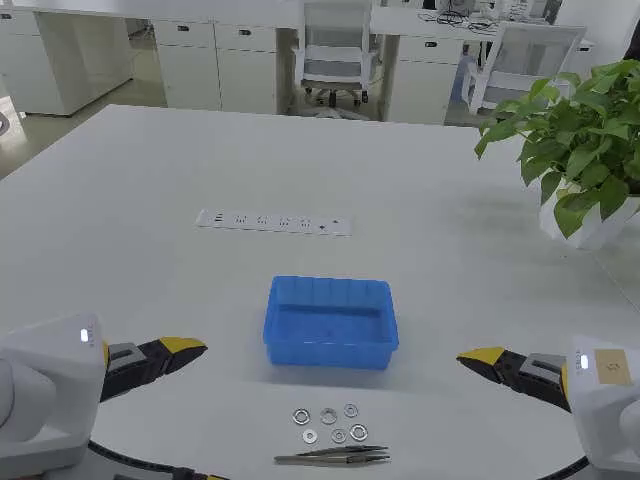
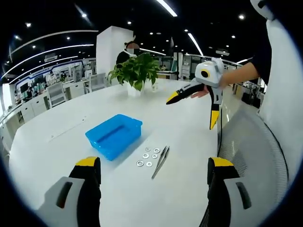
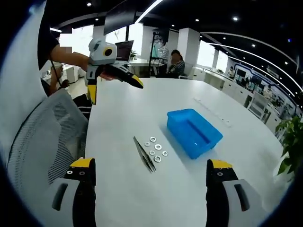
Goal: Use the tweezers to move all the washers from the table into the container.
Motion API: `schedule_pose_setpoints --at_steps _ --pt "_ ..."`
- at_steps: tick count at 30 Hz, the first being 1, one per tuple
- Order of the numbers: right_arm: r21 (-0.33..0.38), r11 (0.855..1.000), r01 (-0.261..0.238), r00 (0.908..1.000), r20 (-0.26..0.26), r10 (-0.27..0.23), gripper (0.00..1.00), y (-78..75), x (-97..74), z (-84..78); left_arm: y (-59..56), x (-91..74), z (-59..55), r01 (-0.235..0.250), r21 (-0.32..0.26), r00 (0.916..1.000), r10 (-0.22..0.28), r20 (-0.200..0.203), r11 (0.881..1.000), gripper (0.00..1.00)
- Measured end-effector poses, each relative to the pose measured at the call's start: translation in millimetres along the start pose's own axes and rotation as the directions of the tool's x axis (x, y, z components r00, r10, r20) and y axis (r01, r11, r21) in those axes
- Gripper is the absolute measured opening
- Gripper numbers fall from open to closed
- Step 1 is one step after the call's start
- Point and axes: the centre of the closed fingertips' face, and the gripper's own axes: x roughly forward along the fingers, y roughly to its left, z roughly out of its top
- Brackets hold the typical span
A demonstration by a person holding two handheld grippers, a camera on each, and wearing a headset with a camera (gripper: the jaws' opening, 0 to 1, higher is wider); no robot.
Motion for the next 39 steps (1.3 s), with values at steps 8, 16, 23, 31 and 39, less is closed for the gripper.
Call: schedule_pose_setpoints --at_steps 8,16,23,31,39 --pt "0.005 1.000 0.003 1.0000 0.005 -0.003 0.97 -1.8 -0.4 1.1 -1.0 0.8 -0.7 0.008 0.003 0.9999 -0.008 -0.008 1.000 0.99" --pt "0.006 1.000 0.002 1.0000 0.003 -0.002 0.98 -1.6 -0.4 0.2 -2.5 2.5 -1.0 0.015 0.002 0.9998 -0.015 -0.011 1.000 0.99" --pt "0.005 1.000 0.003 1.0000 0.002 -0.003 0.99 -1.9 0.2 0.7 -2.2 2.9 -2.2 0.016 0.003 0.9997 -0.016 -0.016 1.000 0.99" --pt "0.002 1.000 0.007 1.0000 -0.001 -0.007 1.00 -1.1 0.5 0.2 -0.1 1.0 -5.0 0.017 -0.001 0.9998 -0.017 -0.012 1.000 0.99" --pt "0.005 1.000 0.005 1.0000 -0.003 -0.005 1.00 -0.2 0.3 -0.2 1.5 -0.2 -7.9 0.016 -0.001 0.9997 -0.016 -0.016 1.000 0.99"
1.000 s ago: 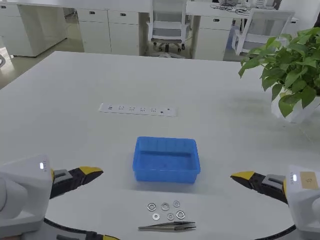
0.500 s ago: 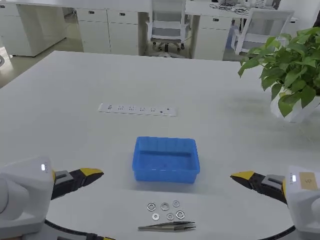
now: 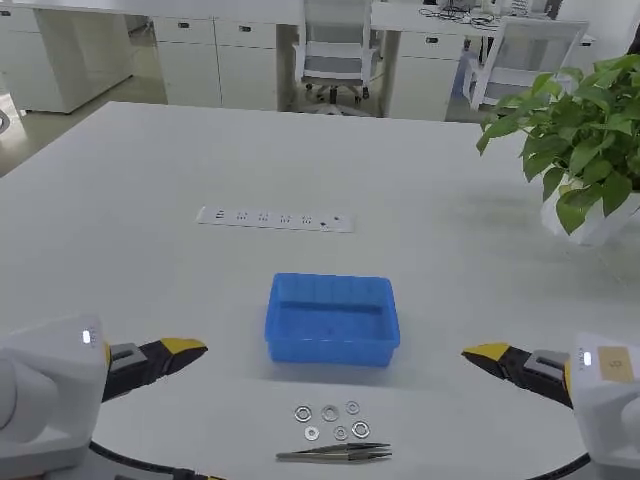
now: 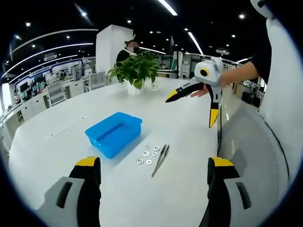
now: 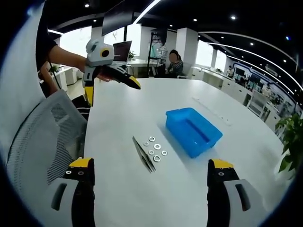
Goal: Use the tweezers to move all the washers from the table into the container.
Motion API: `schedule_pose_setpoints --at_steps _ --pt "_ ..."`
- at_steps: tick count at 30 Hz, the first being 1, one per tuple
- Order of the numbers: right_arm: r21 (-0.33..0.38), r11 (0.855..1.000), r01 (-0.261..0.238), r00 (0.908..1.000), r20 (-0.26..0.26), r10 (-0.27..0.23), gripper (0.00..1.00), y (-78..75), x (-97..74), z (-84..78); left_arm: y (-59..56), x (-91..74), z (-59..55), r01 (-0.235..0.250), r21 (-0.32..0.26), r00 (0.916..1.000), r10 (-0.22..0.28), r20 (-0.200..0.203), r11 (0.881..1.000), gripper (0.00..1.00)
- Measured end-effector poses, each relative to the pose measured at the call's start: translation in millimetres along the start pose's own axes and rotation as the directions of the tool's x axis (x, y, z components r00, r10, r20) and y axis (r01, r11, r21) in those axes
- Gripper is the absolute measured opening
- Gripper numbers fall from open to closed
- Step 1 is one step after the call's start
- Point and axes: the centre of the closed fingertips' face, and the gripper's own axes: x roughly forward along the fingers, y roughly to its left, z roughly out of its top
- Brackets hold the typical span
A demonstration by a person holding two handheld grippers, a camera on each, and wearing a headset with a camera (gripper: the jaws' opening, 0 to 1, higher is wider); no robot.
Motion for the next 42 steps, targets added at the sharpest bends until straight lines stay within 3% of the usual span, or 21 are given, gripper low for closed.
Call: schedule_pose_setpoints --at_steps 30,42 --pt "-0.007 1.000 -0.018 0.9998 -0.002 0.018 1.00 1.3 3.0 -0.4 0.2 6.3 5.1 -0.008 0.001 0.9999 0.008 0.009 1.000 0.99" --pt "-0.019 0.999 -0.037 0.9991 -0.020 0.037 0.96 -5.5 11.4 -5.5 -0.7 27.0 -7.6 0.035 0.029 0.9987 -0.034 -0.038 0.999 0.99"
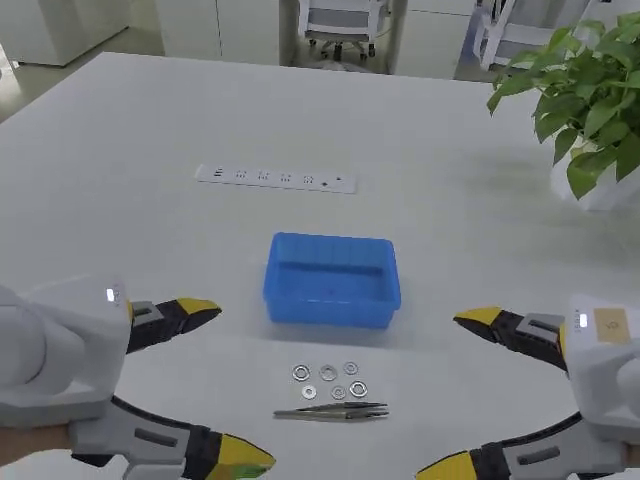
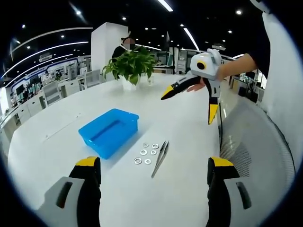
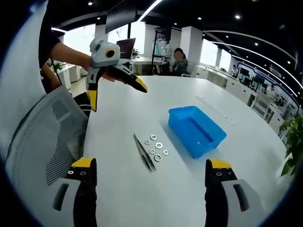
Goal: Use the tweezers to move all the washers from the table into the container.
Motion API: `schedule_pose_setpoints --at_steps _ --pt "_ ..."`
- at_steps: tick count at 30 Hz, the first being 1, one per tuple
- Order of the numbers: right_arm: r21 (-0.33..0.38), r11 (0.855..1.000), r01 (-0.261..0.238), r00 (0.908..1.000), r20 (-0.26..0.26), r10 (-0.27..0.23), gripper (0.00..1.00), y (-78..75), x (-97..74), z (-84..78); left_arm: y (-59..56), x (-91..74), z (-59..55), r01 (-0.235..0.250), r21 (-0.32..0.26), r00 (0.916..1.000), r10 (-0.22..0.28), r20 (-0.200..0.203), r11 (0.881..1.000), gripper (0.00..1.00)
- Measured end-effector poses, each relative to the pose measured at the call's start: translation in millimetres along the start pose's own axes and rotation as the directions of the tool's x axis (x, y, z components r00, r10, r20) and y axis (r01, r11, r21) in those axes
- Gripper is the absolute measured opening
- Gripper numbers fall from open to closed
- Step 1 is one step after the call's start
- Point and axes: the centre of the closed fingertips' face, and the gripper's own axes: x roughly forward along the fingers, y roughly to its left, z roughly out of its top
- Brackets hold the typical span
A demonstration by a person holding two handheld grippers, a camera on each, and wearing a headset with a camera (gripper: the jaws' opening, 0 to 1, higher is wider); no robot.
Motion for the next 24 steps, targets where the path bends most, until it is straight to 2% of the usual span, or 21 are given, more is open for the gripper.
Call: schedule_pose_setpoints --at_steps 9,13,18,24 --pt "-0.004 0.999 -0.043 0.9984 -0.037 0.043 0.88 -2.6 17.7 -9.4 12.7 15.0 -22.4 0.012 0.027 0.9976 -0.010 -0.068 1.000 0.94" --pt "0.002 0.998 -0.065 0.9957 -0.066 0.065 0.82 -2.3 32.4 -16.9 15.8 22.9 -37.1 0.028 0.061 0.9916 -0.020 -0.127 0.998 0.85" --pt "0.001 0.995 -0.096 0.9921 -0.081 0.096 0.71 2.3 49.6 -17.0 14.8 35.8 -46.3 0.046 0.085 0.9856 -0.032 -0.166 0.995 0.80" --pt "-0.008 0.988 -0.153 0.9813 -0.120 0.151 0.61 8.8 70.6 -21.4 14.9 51.3 -55.2 0.074 0.085 0.9787 -0.056 -0.198 0.994 0.70"
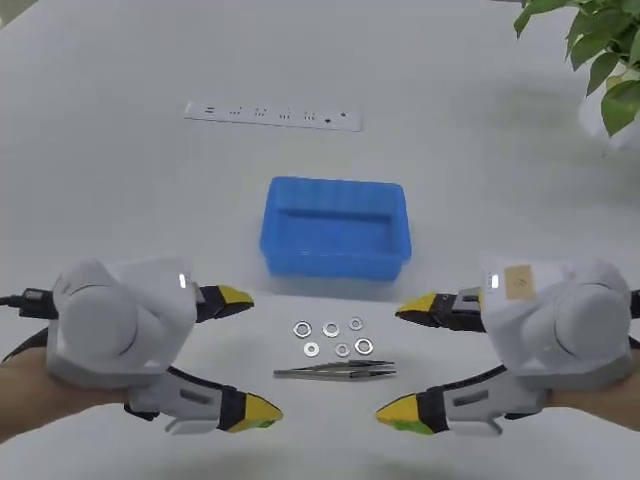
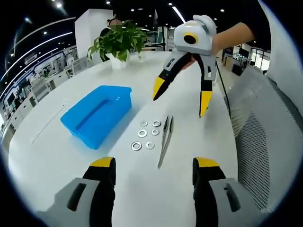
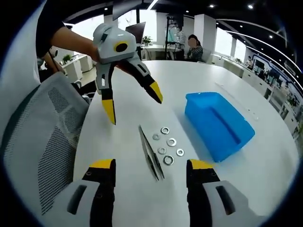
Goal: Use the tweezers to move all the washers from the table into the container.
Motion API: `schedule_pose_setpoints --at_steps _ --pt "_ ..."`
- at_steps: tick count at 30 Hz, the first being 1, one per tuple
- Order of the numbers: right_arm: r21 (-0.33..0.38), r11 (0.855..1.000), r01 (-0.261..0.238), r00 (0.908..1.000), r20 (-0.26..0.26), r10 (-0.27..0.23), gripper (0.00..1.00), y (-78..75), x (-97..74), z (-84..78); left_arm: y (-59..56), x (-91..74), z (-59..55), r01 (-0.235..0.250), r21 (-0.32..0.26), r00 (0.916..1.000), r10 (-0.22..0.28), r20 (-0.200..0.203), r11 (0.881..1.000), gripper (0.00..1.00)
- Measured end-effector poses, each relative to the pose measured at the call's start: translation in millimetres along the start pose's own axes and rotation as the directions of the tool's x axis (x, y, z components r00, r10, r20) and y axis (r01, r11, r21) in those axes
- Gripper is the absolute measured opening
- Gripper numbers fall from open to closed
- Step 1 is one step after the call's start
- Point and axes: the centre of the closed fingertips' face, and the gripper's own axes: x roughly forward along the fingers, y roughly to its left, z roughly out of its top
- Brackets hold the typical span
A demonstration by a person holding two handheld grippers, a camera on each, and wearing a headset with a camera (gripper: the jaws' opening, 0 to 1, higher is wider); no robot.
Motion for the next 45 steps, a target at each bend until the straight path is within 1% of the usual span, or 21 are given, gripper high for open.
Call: schedule_pose_setpoints --at_steps 2,3,7,11,13,17,18,19,22,24,25,27,29,31,32,33,36,38,41,45 --pt "-0.019 1.000 -0.011 0.9998 -0.016 0.011 0.57 -1.0 5.6 -0.2 -2.8 4.6 -3.3 0.020 -0.007 0.9997 -0.020 -0.015 1.000 0.66" --pt "-0.027 1.000 -0.013 0.9998 -0.018 0.012 0.54 -2.0 8.4 1.1 -3.5 6.1 -4.4 0.024 -0.001 0.9995 -0.024 -0.021 1.000 0.63" --pt "-0.019 0.999 -0.049 0.9988 -0.008 0.049 0.40 1.2 16.9 6.1 -6.5 12.0 -9.4 0.050 0.002 0.9977 -0.050 -0.047 0.999 0.58" --pt "-0.051 0.995 -0.090 0.9952 -0.043 0.088 0.31 7.5 25.7 3.0 -7.0 17.1 -11.2 0.069 0.010 0.9961 -0.068 -0.056 0.998 0.53" --pt "-0.065 0.993 -0.098 0.9942 -0.050 0.095 0.30 8.3 28.6 2.9 -8.5 19.7 -12.7 0.083 0.014 0.9944 -0.082 -0.067 0.996 0.51" --pt "-0.091 0.989 -0.115 0.9906 -0.084 0.108 0.28 7.5 33.7 0.6 -10.2 22.6 -14.5 0.099 0.033 0.9920 -0.096 -0.083 0.995 0.47" --pt "-0.095 0.988 -0.123 0.9893 -0.091 0.114 0.26 7.6 34.9 0.6 -10.7 22.9 -15.0 0.104 0.035 0.9911 -0.100 -0.088 0.994 0.45" --pt "-0.099 0.987 -0.125 0.9889 -0.094 0.116 0.25 7.4 35.7 1.0 -10.7 23.7 -13.4 0.107 0.044 0.9913 -0.103 -0.082 0.993 0.43" --pt "-0.110 0.985 -0.131 0.9857 -0.120 0.118 0.23 5.8 38.5 -1.0 -8.7 25.8 -12.6 0.110 0.047 0.9905 -0.106 -0.089 0.993 0.39" --pt "-0.115 0.984 -0.138 0.9834 -0.134 0.122 0.22 6.2 39.5 -2.7 -8.3 26.1 -12.4 0.116 0.066 0.9892 -0.109 -0.098 0.991 0.36" --pt "-0.119 0.983 -0.142 0.9815 -0.146 0.124 0.20 7.2 39.3 -4.1 -8.9 25.9 -12.5 0.120 0.066 0.9884 -0.113 -0.102 0.991 0.34" --pt "-0.142 0.979 -0.144 0.9792 -0.163 0.121 0.18 9.2 39.4 -6.8 -10.1 26.3 -12.2 0.128 0.088 0.9869 -0.118 -0.110 0.988 0.31" --pt "-0.152 0.977 -0.149 0.9745 -0.190 0.119 0.17 10.4 39.6 -11.1 -11.5 27.0 -11.7 0.135 0.101 0.9857 -0.123 -0.115 0.986 0.30" --pt "-0.164 0.973 -0.160 0.9678 -0.220 0.122 0.16 13.4 39.5 -16.9 -12.6 28.5 -10.8 0.139 0.106 0.9846 -0.126 -0.121 0.985 0.29" --pt "-0.195 0.967 -0.164 0.9688 -0.216 0.121 0.16 12.9 38.0 -15.4 -12.7 29.0 -10.1 0.141 0.110 0.9841 -0.128 -0.123 0.984 0.28" --pt "-0.161 0.975 -0.156 0.9685 -0.219 0.119 0.15 14.0 37.8 -16.8 -13.6 29.8 -9.4 0.147 0.120 0.9828 -0.132 -0.130 0.982 0.26" --pt "-0.171 0.975 -0.145 0.9704 -0.217 0.106 0.12 10.2 38.8 -15.8 -15.1 32.0 -8.1 0.158 0.143 0.9800 -0.138 -0.143 0.977 0.20" --pt "-0.157 0.977 -0.141 0.9699 -0.220 0.104 0.11 8.9 39.2 -15.4 -15.9 32.8 -8.7 0.168 0.156 0.9777 -0.144 -0.153 0.973 0.15" --pt "-0.176 0.974 -0.142 0.9690 -0.226 0.100 0.11 9.4 38.9 -16.0 -15.8 33.6 -9.0 0.167 0.174 0.9765 -0.138 -0.165 0.971 0.07" --pt "-0.178 0.975 -0.134 0.9695 -0.227 0.092 0.11 9.6 38.6 -16.2 -15.4 34.3 -9.4 0.171 0.182 0.9736 -0.137 -0.182 0.968 0.06"
